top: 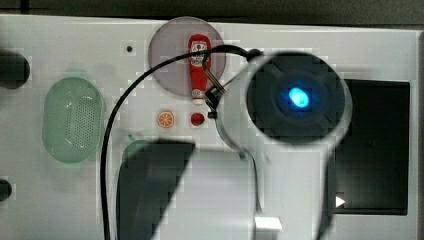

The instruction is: Pick ketchup from plate and place it on table.

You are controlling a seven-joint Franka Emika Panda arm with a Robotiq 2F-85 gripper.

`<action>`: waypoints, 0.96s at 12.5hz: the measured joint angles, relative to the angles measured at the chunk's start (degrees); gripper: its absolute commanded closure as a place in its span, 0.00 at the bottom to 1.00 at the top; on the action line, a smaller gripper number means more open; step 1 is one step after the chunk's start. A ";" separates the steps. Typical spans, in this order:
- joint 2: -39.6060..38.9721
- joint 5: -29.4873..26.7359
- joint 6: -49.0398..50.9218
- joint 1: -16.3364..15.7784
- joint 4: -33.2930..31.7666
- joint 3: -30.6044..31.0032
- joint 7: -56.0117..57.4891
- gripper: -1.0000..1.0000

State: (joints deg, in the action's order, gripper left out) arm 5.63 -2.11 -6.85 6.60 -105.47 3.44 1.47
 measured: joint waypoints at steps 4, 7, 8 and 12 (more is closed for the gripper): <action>-11.42 -0.47 -8.90 -0.70 -0.67 2.87 0.10 0.00; -16.69 -0.40 -12.63 -0.74 -2.29 5.08 2.37 0.00; -18.01 -0.37 -14.80 -0.73 -2.74 5.56 4.65 0.00; -26.46 -0.65 -22.47 -1.58 1.12 5.31 18.79 0.00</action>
State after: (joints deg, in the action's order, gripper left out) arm -20.83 -2.75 -29.32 5.01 -104.35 8.75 20.25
